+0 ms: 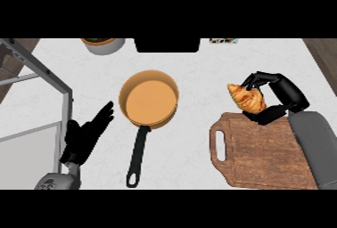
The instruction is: Pick the croissant from the cutting board and place it in the pot
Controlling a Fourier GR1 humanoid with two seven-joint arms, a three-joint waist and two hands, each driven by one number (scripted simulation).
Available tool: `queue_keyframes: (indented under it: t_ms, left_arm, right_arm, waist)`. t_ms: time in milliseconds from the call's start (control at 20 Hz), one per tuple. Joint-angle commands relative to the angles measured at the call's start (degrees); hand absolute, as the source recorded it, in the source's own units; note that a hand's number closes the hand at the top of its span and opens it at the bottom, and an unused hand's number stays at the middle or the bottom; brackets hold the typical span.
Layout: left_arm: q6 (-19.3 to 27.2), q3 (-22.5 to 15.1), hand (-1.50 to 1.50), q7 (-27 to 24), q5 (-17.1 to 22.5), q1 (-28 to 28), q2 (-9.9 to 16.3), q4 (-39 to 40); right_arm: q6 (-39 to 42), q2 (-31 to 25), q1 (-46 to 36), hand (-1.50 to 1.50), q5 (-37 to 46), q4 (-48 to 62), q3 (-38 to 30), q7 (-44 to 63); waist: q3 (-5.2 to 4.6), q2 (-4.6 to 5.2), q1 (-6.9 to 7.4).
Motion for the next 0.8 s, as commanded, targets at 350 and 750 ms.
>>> queue_keyframes:
  t_ms: [350,750]
  left_arm:
    - [1.72,-1.51,0.00,0.53,-2.17,0.99,-2.54,-2.19]
    - [-1.76,0.29,0.00,-1.66,-1.23,1.95,-0.47,0.49]
  right_arm:
    - [-2.55,3.49,-3.70,1.50,2.47,-27.16,4.06,27.05]
    - [-0.06,9.72,-13.24,1.50,7.48,-31.09,11.30,42.96]
  waist:
    - [0.01,0.01,0.35]
    - [0.01,0.19,0.88]
